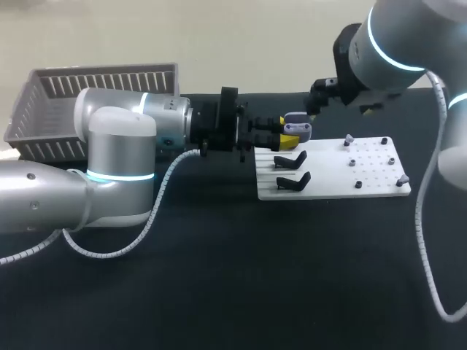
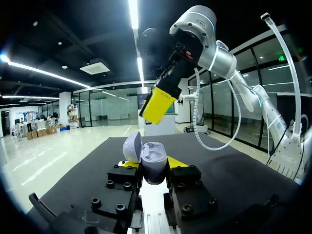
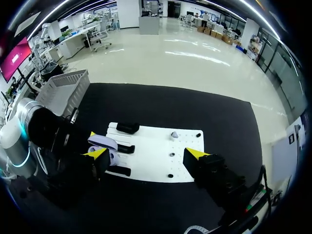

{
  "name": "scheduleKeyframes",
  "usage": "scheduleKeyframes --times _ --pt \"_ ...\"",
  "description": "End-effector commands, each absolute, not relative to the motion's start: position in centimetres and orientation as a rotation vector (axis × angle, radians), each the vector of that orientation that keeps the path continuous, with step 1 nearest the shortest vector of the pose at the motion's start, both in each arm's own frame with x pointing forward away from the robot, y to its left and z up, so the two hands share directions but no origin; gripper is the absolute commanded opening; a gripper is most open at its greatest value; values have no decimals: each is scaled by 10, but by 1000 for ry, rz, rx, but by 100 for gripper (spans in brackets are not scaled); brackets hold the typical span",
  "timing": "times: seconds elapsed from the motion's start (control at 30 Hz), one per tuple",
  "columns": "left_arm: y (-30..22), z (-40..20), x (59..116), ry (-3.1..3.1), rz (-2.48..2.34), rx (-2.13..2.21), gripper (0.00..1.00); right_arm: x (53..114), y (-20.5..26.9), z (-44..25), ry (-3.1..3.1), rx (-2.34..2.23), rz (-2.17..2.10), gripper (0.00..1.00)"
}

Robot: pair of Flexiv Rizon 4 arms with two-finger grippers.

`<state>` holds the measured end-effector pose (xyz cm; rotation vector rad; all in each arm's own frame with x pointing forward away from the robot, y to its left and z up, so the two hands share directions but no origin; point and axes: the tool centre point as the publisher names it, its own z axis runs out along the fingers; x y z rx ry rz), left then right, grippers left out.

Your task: Pick up each earbud case from the left stands, insert the matching earbuds, close the lid, and place the case in the box.

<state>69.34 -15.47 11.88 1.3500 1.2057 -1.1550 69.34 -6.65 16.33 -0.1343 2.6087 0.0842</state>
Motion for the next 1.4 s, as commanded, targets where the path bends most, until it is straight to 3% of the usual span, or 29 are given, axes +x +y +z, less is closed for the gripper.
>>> scheduleKeyframes --times 0.03,0.57,1.2,1.3,1.4 --pt "-154 118 692 1204 -1150 1345 0 671 -91 163 2634 -105 101 100" --pt "-154 118 692 1204 -1150 1345 0 622 -156 121 2841 -162 -21 100" --pt "-154 118 692 1204 -1150 1345 0 626 -179 67 2922 -441 -80 100" --pt "-154 118 692 1204 -1150 1345 0 629 -184 62 2915 -470 -96 94" --pt "-154 118 692 1204 -1150 1345 0 632 -191 59 2903 -487 -97 78"
